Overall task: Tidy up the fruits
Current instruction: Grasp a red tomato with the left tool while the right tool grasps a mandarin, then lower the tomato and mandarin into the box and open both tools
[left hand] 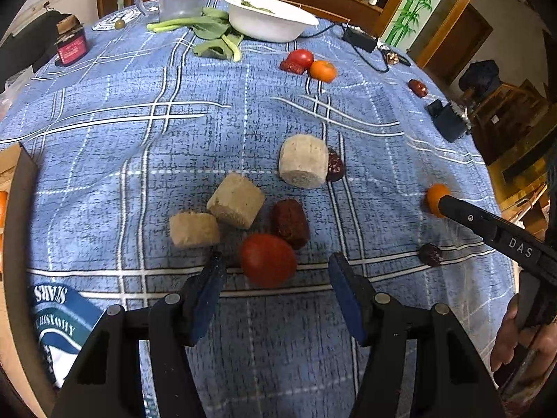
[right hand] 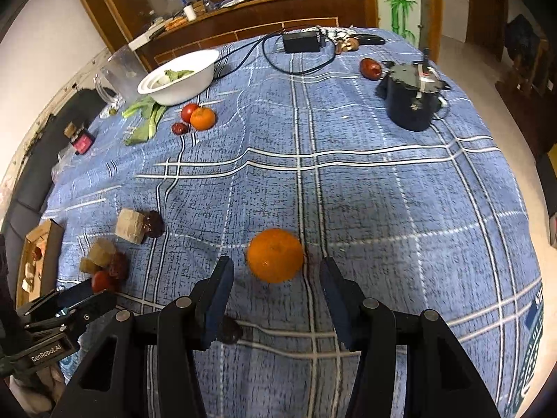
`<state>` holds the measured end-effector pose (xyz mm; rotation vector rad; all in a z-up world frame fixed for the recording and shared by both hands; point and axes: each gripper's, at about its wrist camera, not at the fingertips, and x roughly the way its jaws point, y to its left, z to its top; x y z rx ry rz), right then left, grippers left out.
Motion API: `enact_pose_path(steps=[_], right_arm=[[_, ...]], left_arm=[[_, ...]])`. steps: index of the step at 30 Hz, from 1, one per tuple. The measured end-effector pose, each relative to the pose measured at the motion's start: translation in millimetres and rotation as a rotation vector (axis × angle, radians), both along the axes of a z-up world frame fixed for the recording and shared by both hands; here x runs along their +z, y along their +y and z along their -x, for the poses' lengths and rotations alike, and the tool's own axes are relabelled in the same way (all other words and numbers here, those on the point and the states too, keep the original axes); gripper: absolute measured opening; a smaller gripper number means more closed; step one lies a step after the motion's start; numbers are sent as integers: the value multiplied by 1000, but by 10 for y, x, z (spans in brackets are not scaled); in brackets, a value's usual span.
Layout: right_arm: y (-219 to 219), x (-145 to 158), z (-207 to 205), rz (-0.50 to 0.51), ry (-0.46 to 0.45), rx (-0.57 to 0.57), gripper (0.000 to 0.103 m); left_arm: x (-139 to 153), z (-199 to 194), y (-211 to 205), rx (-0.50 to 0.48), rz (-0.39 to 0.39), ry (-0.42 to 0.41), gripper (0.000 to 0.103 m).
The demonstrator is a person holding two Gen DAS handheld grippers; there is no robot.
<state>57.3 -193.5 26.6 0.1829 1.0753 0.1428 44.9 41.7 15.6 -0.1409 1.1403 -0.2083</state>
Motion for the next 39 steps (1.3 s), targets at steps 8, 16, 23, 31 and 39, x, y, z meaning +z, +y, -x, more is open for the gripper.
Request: enact_pose_path(steps=[8,16,23,31,39], right_arm=[[96,-89,-81,19,4,13,54],[54,-92,-77,17,6,-6,38],[71,16,28,-6,-8,-27,38],[528,300,150,-46,-51,33,38],[1596,579,249,-85,-92,220,39]], left_arm=[[8,4,-27,-6,-52,-23,31],[84,118,29,8,-16,-26,30],[257,255,229,44,41,-44,31],[407,418,768,132,87,-52,31],[557,689,1723,274,65,-68,31]])
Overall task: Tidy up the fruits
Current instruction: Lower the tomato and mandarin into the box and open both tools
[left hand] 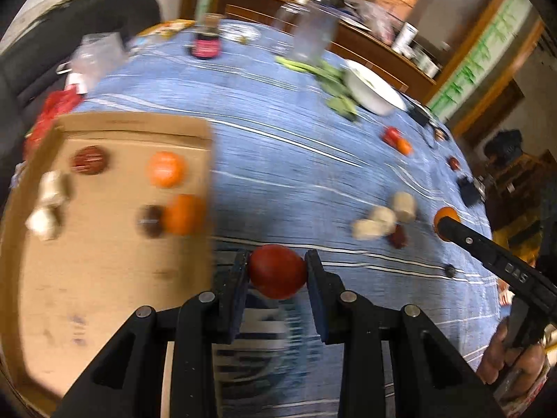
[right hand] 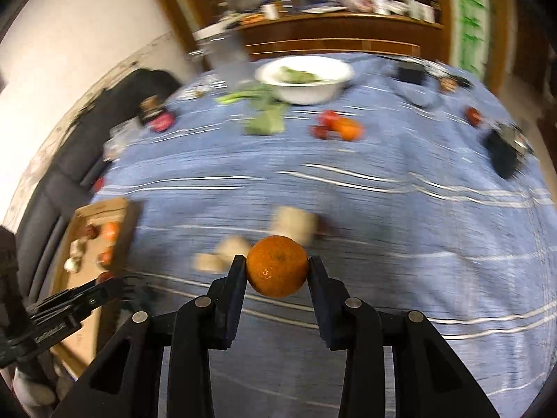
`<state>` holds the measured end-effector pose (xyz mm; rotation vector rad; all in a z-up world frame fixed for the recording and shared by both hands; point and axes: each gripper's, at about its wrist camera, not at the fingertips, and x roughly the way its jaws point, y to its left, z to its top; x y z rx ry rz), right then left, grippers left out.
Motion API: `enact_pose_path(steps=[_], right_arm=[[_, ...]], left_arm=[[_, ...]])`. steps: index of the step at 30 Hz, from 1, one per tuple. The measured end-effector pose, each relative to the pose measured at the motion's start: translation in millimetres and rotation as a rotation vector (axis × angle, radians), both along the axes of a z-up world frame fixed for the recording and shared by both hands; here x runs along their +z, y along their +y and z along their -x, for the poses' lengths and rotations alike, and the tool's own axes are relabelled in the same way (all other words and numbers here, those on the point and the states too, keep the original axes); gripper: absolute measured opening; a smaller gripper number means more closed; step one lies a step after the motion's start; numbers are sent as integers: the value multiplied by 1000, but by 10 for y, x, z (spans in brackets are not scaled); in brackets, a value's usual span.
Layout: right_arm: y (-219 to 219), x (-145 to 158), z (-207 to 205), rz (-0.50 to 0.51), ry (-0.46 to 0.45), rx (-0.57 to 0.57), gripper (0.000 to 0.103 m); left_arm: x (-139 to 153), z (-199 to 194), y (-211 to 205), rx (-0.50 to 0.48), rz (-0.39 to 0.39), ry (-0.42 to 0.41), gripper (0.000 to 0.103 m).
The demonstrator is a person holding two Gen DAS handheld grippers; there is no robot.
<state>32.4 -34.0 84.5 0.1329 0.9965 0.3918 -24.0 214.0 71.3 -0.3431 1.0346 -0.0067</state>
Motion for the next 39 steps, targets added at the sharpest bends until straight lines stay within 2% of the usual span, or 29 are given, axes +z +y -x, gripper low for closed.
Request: enact_pose_path(steps=[5,10,18,25,32,37,39], right_arm=[[818,106,120,-19,-14,141,39],[1558,75,276,-21,1,271,39],[2363,-262,477,41,42,379,40],[2560,-481,430,99,56,366,40],[2629,-547,388,120,60,364,40],[2648,-539,373,106,68,371,41],[2644,-523,373,92,75,373,45]], left_arm=[[-15,130,668,89,-24,26,31],[-64,54,1119,100,-62,50,31],[-255,-243,1271,31,-94,93,31],[-356,-329,1332,3,-91,107,31],[-360,-379,1438,28,-58,113,32],[-270,-345,1509,59,-20,101,41],[-197,-313,1540,77,-5,86,48]])
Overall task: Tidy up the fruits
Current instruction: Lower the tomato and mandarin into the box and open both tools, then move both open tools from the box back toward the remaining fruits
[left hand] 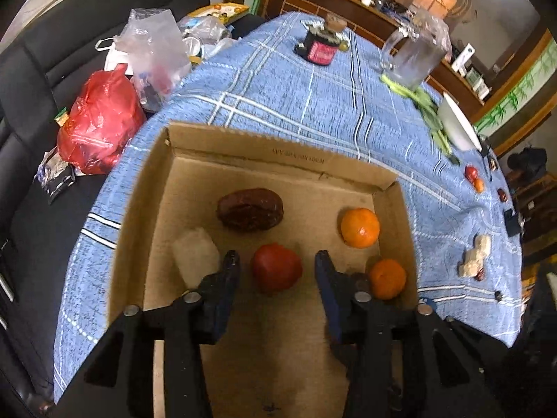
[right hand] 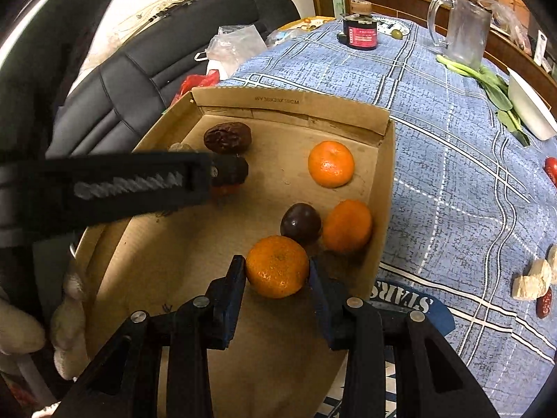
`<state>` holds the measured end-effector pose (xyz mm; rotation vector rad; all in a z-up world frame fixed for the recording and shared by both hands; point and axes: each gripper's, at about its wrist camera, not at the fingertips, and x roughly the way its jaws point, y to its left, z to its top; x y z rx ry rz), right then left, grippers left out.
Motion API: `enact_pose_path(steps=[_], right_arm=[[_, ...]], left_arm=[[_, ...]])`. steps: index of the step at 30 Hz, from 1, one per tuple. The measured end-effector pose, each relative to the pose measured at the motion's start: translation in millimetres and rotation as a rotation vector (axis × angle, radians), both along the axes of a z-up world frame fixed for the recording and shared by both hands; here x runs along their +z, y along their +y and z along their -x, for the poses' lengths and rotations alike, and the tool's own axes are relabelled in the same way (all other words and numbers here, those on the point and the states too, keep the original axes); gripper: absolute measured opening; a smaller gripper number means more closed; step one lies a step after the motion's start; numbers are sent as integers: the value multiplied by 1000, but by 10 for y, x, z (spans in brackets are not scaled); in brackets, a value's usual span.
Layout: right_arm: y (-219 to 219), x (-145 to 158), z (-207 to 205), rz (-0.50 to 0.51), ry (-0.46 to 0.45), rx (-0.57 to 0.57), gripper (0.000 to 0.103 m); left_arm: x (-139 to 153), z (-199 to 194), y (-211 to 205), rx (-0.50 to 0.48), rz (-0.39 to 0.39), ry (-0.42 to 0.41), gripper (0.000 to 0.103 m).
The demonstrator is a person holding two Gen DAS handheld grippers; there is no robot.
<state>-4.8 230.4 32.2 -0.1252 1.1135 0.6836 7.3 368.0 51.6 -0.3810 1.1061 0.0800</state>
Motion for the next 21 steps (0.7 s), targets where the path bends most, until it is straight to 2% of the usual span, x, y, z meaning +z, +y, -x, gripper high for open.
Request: enact_pose_path(steps=[5,10,15,21], right_arm=[[-36,114,53,-30,-13,-2,48],[-251,237,120,-89,-7,-52,53],[-553,305,175,-122,-5,-108,54],[-1038,278,198,-133,5,-183,54]], left_arm=[[238,134,80,62,45,-39,51],[477,343,72,125,62,-86,59],[589,430,-83,133,62,-98,60],[618,445,-546,90,52,-80,60]])
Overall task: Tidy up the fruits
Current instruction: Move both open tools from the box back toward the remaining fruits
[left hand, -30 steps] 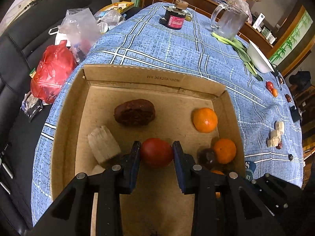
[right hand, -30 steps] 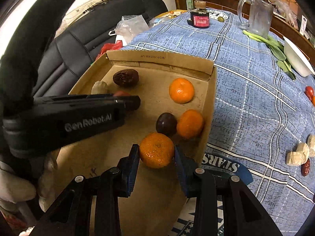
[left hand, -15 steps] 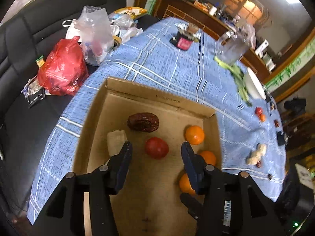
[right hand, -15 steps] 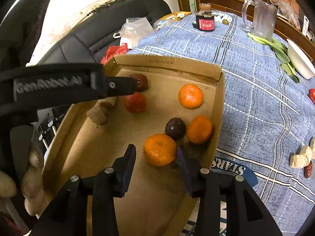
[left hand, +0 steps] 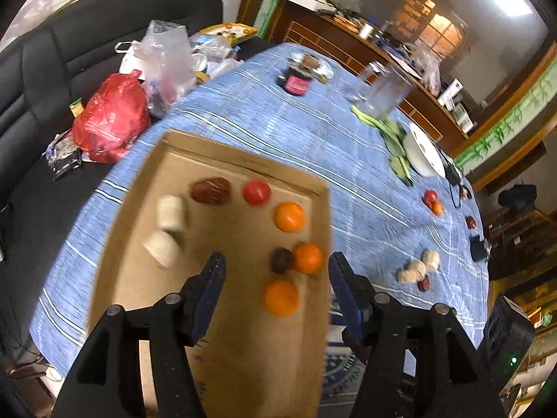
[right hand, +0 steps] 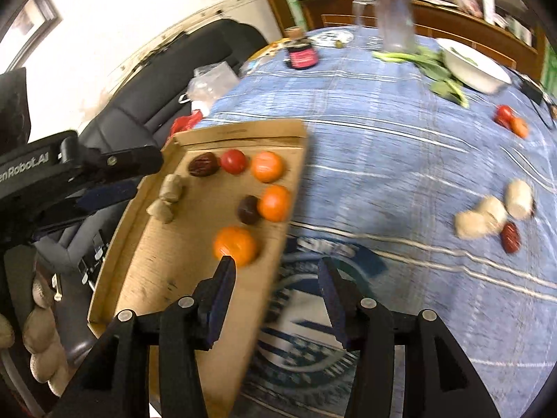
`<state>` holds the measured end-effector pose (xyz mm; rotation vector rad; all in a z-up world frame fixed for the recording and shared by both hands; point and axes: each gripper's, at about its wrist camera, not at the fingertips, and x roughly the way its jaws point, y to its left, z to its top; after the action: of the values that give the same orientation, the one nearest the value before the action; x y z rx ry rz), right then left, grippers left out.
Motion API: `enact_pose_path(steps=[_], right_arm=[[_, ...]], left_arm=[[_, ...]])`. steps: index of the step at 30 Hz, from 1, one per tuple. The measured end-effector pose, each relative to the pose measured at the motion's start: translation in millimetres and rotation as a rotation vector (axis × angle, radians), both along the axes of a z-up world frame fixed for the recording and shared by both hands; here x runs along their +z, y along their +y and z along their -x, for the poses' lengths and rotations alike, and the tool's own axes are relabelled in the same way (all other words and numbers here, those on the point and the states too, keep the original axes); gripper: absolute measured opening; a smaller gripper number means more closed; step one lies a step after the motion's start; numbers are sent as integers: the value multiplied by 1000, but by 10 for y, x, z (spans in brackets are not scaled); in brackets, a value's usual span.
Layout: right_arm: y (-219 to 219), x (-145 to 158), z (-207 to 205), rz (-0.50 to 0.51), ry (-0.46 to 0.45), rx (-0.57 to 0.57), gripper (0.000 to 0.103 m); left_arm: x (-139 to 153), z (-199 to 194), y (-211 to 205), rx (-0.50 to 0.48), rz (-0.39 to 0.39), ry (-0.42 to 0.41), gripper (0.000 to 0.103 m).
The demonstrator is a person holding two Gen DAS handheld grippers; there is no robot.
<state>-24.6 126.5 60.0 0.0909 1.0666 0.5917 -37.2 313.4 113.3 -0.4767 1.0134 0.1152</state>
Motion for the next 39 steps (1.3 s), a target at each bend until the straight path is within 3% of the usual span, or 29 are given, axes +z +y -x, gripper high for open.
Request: enact_pose_path(steps=[12,19,24,32,36,39], right_arm=[[-1308,-157,-24,-8,41,-153,53],[-1988,-262,-323,15,56,-246,53],[-2005,-283,-538,51,25,-196,53],[-1611,-349,-761,135,-68,-65,52],[-1557,-438,-809,148,-46,-39,25],[-1654,-452,-793,123,-24,-60,23]], left_arm=[[-72,-36,-1287,-157,-35,33,60],[-315,-53,-1611,-163,-46,69,60],[-440,-100,-1681,-149,-28,84,60],[-548,-146,-1716,-146,-48,97,60],[-585,-224,-1724,-151,-63,97,60],[-619,-339,-1794,-180,-71,93,60]])
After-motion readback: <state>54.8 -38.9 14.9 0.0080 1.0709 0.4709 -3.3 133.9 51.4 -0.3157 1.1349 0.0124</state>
